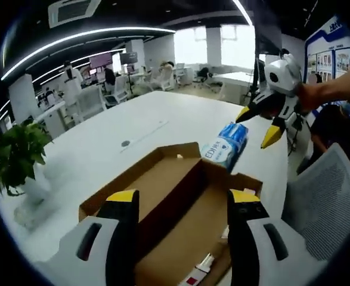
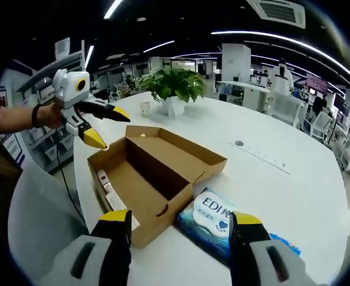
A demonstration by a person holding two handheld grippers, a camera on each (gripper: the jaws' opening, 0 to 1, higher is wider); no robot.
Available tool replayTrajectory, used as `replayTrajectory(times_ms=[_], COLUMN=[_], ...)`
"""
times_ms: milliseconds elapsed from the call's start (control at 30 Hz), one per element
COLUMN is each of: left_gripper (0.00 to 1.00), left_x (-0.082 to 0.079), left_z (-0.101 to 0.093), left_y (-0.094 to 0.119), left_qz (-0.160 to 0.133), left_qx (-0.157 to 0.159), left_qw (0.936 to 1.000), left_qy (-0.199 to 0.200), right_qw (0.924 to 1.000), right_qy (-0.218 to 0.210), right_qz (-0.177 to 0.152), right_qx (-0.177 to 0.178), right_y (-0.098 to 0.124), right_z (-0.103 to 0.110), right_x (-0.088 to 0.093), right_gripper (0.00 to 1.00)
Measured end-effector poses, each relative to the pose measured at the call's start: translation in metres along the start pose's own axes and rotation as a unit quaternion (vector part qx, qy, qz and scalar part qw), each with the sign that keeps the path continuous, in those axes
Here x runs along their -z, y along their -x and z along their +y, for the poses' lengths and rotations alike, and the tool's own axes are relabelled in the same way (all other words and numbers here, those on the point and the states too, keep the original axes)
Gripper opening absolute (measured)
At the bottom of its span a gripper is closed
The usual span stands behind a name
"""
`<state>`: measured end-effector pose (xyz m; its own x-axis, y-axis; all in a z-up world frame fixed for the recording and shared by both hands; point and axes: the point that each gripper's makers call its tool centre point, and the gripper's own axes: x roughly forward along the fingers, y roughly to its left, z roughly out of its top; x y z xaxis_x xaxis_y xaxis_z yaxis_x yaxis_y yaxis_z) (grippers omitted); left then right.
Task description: Operate the shoe box by opening the lid, removing the specified soft item, and placing it in the target area until the item is outside and the box remains undamaged.
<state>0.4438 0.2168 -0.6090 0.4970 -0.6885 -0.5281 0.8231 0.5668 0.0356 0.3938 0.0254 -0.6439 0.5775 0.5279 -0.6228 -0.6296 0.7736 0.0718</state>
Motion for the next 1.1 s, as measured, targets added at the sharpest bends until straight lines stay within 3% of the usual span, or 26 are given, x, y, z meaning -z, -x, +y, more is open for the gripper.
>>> replayTrajectory(times_ms=[433, 567, 700, 1100], left_gripper=[0.59, 0.59, 0.62, 0.65], left_x=[0.026, 0.023, 0.032, 0.06], left_z=[0.017, 0.015, 0.014, 0.026], left_y=[0.037, 0.048, 0.054, 0.078], left_qz=[0.0, -0.036, -0.031, -0.03], left_qx=[-0.018, -0.01, -0.012, -0.033], left_qw=[0.9996, 0.9966, 0.9973, 0.9947], left_qy=[0.022, 0.073, 0.066, 0.093], right_qw=[0.9996, 0.9996, 0.9994, 0.999], right_qy=[-0.019, -0.019, -0.025, -0.037], right_qz=[-0.01, -0.007, -0.01, -0.005], right_qx=[-0.017, -0.022, -0.023, -0.023], right_y=[-0.013, -0.014, -0.013, -0.017], right_z=[0.036, 0.044, 0.051, 0.066], right_x=[0.001, 0.003, 0.004, 0.018], right_gripper=[0.66, 0.66, 0.66, 0.67])
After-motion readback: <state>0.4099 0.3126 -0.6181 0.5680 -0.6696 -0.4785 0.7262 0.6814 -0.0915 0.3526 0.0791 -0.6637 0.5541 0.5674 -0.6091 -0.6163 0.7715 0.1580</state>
